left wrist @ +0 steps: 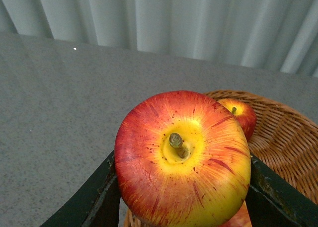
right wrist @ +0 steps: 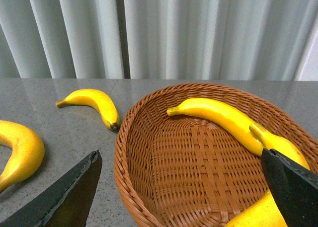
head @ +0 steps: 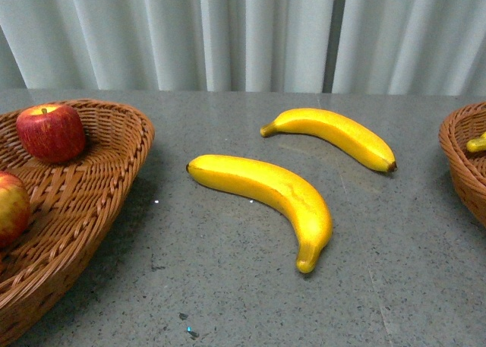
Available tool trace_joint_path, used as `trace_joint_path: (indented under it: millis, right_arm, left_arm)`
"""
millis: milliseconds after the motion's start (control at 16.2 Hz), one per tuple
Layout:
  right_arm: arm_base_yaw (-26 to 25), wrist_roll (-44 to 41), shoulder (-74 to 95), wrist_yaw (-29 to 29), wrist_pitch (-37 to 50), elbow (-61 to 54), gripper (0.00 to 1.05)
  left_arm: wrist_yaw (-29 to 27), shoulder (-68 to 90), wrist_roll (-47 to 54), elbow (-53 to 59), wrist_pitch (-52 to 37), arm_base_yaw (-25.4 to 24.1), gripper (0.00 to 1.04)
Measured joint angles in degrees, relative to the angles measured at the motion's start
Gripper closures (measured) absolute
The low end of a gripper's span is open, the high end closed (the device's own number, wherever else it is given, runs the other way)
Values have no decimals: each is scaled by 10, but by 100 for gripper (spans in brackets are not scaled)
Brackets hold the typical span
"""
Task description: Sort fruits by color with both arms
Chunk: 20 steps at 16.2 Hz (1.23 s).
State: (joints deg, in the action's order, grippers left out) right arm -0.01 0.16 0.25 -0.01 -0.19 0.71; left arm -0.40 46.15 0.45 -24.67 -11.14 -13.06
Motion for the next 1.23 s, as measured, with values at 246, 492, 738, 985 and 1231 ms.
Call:
trace_joint_path:
  millis: [246,492,738,985,1231]
  right_arm:
    - [0,0,0,0,-1,0,6]
    - [0,0,0,0,-1,0,6]
    - [0,0,0,0,0,0,6]
    - [0,0,0,0,-1,0,6]
    - [0,0,0,0,-1,0,6]
  left_arm:
    - [1,2,0,-19,-30,19,44]
    - [23,37,-1,-18,-28,49,37]
    - [30,41,0,-18,-38,64,5]
    - [41,10,-5,-12,-31,85,7]
    - [30,-112,2,12,3,104,7]
